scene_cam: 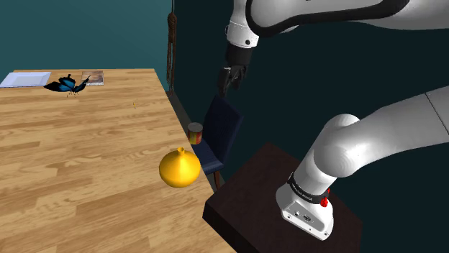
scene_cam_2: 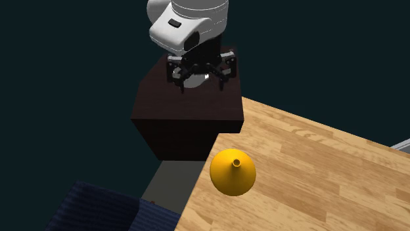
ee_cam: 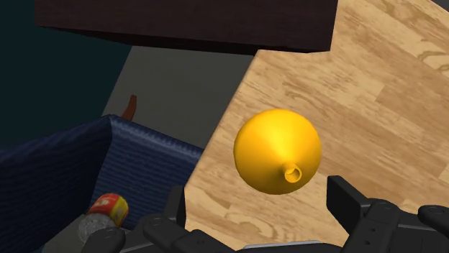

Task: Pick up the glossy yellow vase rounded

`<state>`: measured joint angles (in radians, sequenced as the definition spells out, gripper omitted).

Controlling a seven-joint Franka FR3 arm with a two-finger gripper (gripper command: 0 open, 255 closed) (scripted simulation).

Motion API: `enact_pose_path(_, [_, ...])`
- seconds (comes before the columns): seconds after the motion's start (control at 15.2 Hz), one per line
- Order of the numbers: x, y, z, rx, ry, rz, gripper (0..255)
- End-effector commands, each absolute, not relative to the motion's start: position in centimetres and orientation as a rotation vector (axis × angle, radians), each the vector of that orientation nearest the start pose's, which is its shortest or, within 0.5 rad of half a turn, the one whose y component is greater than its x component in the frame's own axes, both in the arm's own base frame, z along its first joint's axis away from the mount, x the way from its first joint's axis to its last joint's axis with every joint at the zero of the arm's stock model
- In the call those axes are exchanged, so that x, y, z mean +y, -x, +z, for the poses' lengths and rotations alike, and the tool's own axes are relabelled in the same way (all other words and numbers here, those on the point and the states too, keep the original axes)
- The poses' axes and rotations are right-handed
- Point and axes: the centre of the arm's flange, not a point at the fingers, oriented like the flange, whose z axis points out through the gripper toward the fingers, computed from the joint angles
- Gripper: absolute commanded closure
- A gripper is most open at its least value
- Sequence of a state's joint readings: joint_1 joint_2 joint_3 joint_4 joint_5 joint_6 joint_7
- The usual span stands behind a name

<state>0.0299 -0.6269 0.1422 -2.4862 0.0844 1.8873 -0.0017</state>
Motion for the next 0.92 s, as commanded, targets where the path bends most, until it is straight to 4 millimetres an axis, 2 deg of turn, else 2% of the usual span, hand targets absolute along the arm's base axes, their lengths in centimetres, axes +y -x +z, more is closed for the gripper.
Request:
enact_pose_path(0.0, [8.7, -36.9, 47.5, -0.19, 3.136, -0.04, 0])
enact_pose_path(0.86, [15.5, -43.3, 33.1, -0.18, 3.135, -0.029, 0])
